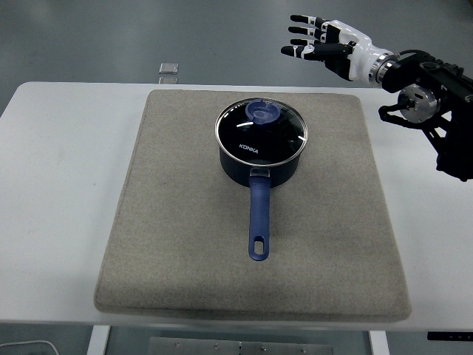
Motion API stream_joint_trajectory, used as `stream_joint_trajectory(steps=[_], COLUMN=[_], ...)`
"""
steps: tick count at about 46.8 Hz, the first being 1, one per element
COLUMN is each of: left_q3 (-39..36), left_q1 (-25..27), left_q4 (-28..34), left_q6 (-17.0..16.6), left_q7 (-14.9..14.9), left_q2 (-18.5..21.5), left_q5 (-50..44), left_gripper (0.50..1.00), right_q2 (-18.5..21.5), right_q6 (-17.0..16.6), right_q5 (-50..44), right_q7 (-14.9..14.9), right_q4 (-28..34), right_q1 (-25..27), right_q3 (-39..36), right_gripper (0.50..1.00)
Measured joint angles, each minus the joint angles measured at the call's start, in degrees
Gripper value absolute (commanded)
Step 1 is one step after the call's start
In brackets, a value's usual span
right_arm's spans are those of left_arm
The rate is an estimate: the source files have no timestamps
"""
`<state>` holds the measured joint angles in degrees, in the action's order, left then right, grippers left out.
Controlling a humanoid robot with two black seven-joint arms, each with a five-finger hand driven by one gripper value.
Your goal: Lift the pot lid and place it to the right of the pot.
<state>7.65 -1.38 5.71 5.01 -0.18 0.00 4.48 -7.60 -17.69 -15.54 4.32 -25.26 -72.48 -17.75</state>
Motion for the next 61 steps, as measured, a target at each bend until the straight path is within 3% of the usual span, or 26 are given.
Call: stream_joint_trajectory(steps=[24, 34, 45, 61], left_q3=[0.00, 0.00, 0.01, 0.01], left_q1=[0.02, -0.01, 0.01, 0.02], left_q4=[0.00, 0.00, 0.00, 0.00], left_q6=[0.00, 0.00, 0.00, 0.00], left_q7=[0.00, 0.00, 0.00, 0.00], left_q2=[0.00, 0.00, 0.00, 0.00], left_q5=[0.00, 0.00, 0.00, 0.00], left_gripper=[1.000, 1.000, 1.000, 1.000], right_q2=[-5.24, -7.64, -7.76, -6.28], right_q6=[-1.01, -3.98, -6.71, -6.81], right_q5=[-24.36, -28.24, -33.56, -40.92], right_q7=[0.17, 0.17, 0.17, 0.08], right_q4=[-13.30, -18.79, -21.03, -21.60], right_q1=[-7.26, -11.67, -14.52, -13.95], right_q3=[11.45, 16.61, 17.37, 19.07], right_gripper=[0.942, 0.940, 0.940, 0.940])
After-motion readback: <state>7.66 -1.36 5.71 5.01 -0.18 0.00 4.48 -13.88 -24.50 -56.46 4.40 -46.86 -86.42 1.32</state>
